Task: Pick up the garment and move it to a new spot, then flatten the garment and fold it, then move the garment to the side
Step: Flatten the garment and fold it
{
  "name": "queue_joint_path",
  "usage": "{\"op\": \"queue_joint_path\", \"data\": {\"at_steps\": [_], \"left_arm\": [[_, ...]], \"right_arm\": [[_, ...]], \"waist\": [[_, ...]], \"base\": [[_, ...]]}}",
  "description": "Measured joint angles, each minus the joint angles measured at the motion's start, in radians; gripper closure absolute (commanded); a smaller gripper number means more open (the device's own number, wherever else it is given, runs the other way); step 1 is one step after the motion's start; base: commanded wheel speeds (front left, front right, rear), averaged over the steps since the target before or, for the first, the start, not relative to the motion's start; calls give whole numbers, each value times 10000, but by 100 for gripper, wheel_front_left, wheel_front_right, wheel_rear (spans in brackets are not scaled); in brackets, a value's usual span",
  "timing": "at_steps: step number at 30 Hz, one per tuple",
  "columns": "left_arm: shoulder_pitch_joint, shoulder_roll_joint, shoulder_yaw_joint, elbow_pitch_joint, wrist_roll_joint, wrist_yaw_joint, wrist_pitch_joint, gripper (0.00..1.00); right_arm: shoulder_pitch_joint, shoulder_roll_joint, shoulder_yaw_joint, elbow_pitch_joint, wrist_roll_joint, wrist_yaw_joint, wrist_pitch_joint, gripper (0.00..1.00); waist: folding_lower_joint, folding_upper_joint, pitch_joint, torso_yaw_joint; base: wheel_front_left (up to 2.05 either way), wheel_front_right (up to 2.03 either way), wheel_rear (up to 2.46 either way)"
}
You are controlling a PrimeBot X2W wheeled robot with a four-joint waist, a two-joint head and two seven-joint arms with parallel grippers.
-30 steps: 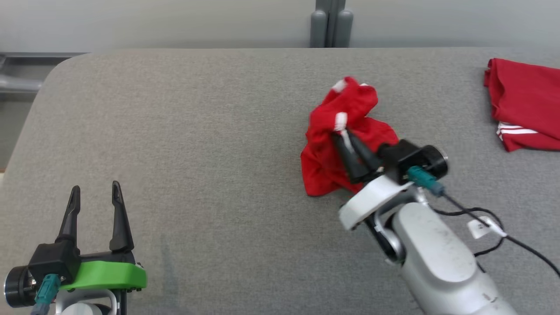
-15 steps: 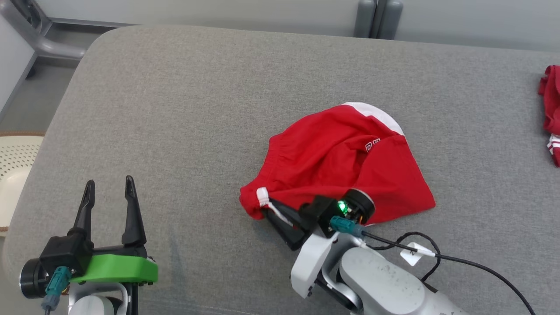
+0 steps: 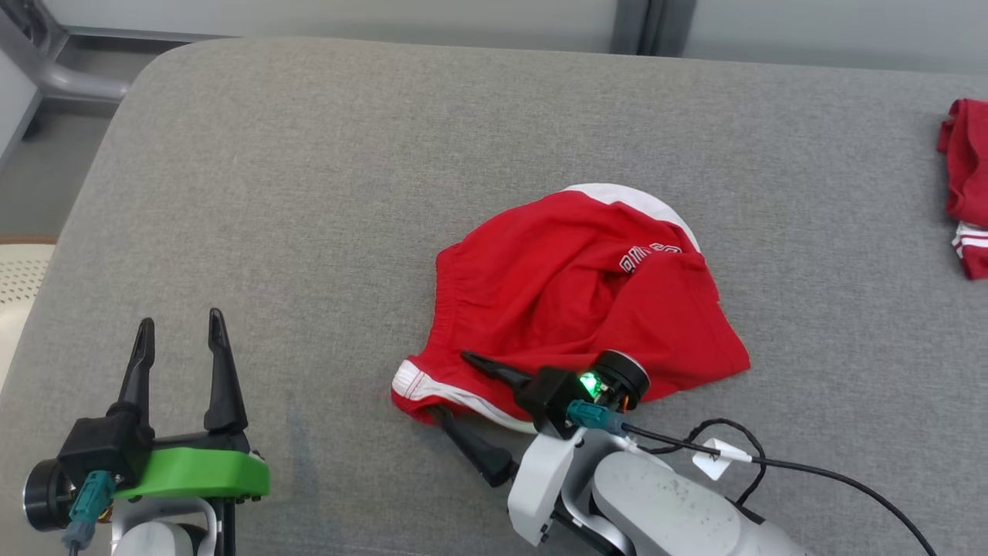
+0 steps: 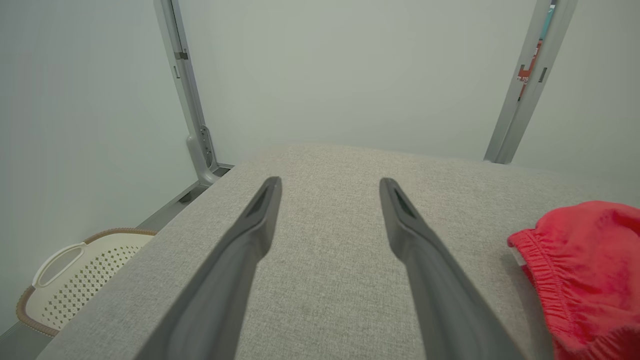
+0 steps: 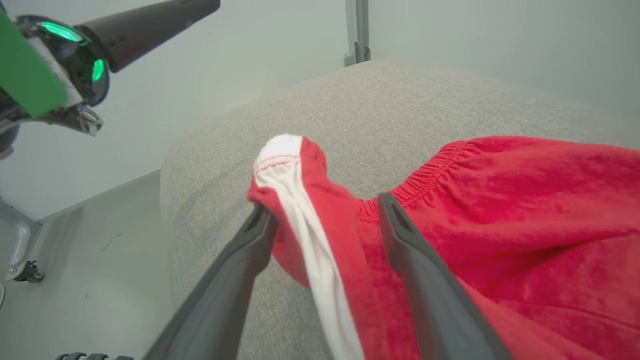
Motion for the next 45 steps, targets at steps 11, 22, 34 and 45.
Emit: {"op": "queue_joint_path", "data": {"at_steps": [11, 22, 34, 45], "left_arm": [[289, -6, 380, -161, 157, -35, 0, 0], [583, -6, 621, -267, 359, -104, 0, 0], [862, -8, 704, -265, 558, -207, 0, 0], [910, -8, 619, -330, 552, -178, 0, 0]], "right_arm": [[1060, -725, -1567, -1381, -936, -2, 0, 0], [2671, -1116, -5279, -2932, -1755, -2, 0, 0], [4652, -585, -7455, -3929, -2493, 0, 0, 0], [4365, -608, -7227, -3530, -2849, -2, 2, 0]], "waist": [[0, 0, -334, -774], [0, 0, -584, -1500], [0, 0, -911, -1873], [1, 0, -831, -1911]], "base": [[0, 0, 0], [0, 0, 0], [0, 0, 0], [0, 0, 0]]}}
